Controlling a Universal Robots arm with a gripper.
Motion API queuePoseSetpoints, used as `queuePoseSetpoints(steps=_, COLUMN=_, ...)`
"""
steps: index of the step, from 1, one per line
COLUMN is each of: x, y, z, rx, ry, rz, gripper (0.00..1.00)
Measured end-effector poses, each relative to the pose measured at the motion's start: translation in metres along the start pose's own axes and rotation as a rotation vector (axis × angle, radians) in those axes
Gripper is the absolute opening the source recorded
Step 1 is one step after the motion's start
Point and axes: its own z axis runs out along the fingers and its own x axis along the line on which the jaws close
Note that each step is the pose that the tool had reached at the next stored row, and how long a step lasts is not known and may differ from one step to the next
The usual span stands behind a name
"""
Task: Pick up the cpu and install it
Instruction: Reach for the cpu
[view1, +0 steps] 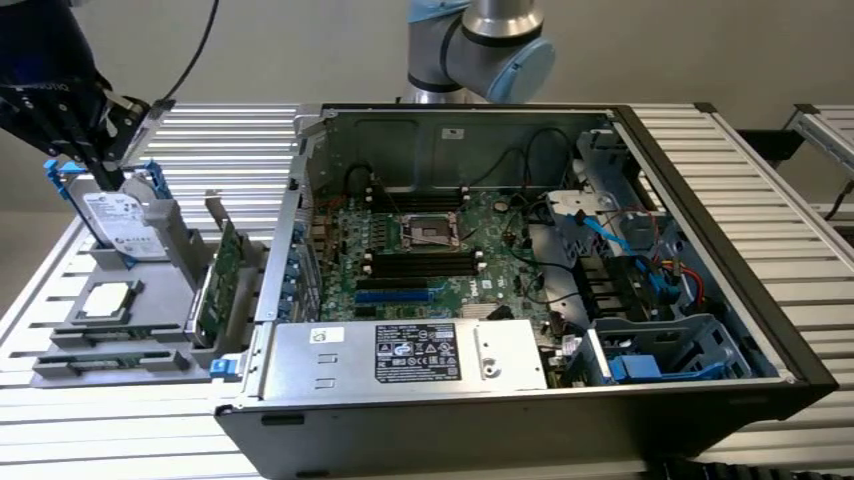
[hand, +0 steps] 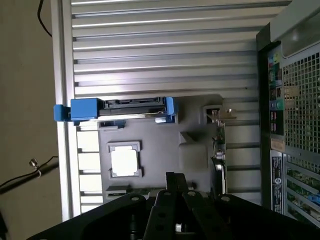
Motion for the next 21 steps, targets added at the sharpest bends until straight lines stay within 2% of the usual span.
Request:
queuePoseSetpoints(steps=17, x=0.044, y=-0.0028, z=0.0144, rx=0.0054, ry=0.008, rz=-0.014, gripper=0.11)
queuePoseSetpoints(steps=21, x=0.045, y=-0.0028, z=0.0145, rx=0.0057, ry=0.0079, rz=-0.015, gripper=0.11)
